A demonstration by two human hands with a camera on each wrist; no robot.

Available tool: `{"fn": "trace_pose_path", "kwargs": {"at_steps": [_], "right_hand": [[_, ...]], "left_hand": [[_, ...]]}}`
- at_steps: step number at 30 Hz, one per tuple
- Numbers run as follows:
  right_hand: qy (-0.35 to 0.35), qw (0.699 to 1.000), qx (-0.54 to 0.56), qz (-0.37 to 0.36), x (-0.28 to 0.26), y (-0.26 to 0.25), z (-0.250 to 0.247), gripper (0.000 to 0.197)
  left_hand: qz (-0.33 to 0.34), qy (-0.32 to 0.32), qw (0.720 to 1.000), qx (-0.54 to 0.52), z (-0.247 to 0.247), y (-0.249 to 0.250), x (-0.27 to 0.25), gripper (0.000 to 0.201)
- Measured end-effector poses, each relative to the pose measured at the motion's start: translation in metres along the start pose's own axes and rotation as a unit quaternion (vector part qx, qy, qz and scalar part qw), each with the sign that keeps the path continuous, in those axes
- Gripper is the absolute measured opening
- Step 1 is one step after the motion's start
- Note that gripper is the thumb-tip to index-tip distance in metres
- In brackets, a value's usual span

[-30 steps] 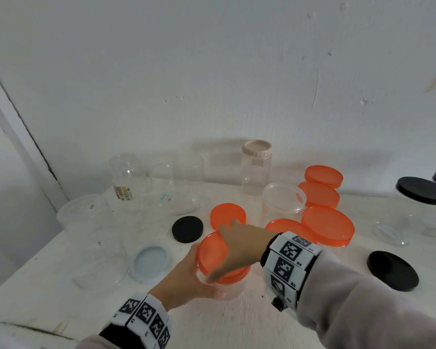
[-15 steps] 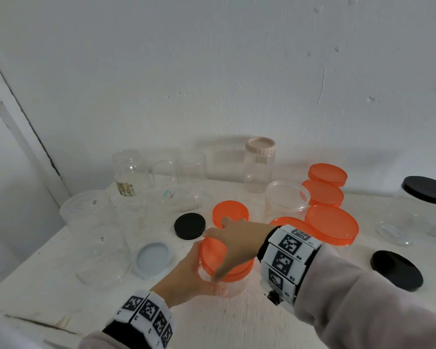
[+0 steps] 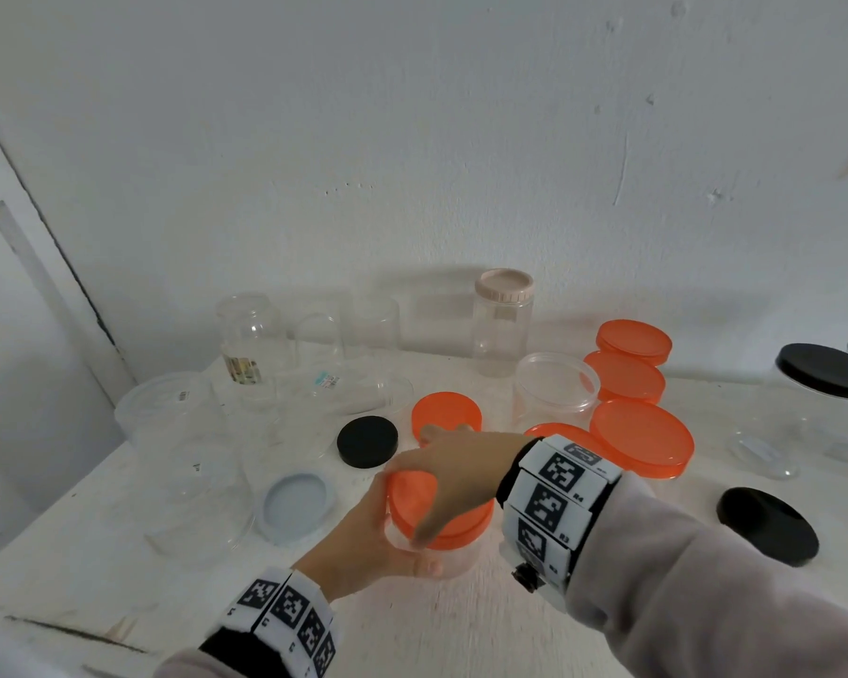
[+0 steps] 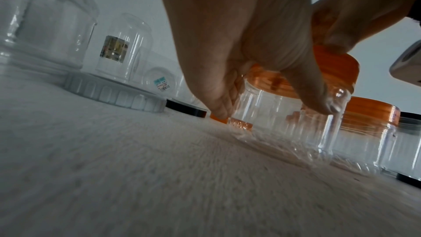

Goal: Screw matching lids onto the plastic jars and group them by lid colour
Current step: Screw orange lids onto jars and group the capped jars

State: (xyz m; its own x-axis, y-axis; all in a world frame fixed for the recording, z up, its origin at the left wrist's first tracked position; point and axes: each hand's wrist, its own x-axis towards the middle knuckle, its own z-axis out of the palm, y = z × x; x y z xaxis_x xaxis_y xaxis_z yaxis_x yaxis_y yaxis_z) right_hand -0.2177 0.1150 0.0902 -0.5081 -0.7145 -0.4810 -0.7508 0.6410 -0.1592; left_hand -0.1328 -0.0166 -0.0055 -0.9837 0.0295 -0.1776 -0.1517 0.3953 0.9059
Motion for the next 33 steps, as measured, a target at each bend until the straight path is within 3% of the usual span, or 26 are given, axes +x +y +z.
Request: {"fn": "trace_pose_path", "kwargs": {"at_steps": [3,7,13,20,24,28,33], "right_hand": [[0.017,0.999,-0.005,0.041,0.002,-0.001,0.005,0.088],[-0.024,0.999,-0.024,0.039,-0.001,-0.002,-0.001,0.105],[-0.025,1.0,-0.003,-0.008,-0.005,0.002,-0.006,0.085],[0.01,0.999,-0.014,0.029,-0.004,0.002,0.002,0.091],[-0.017,0.999,-0.041,0.022,-0.005,-0.003,-0.002,0.104],[-0.023,0.999,-0.036,-0.012,-0.006,0.0,-0.005,0.091],[0.025,0.999,-0.014,0.037,-0.004,0.001,0.005,0.093]], "left_hand": [[-0.009,-0.006,1.0,0.003,0.0,0.0,0.0,0.105],[-0.017,-0.001,1.0,0.007,0.0,0.003,-0.002,0.11],[0.019,-0.001,1.0,0.003,0.001,0.008,-0.005,0.113],[-0.011,-0.006,1.0,0.023,0.001,0.008,-0.004,0.109],[-0.01,0.001,1.0,0.02,0.001,0.009,-0.005,0.109],[0.013,-0.005,1.0,0.007,0.002,0.01,-0.005,0.1],[-0.009,-0.002,1.0,0.014,0.002,0.008,-0.004,0.103]]}}
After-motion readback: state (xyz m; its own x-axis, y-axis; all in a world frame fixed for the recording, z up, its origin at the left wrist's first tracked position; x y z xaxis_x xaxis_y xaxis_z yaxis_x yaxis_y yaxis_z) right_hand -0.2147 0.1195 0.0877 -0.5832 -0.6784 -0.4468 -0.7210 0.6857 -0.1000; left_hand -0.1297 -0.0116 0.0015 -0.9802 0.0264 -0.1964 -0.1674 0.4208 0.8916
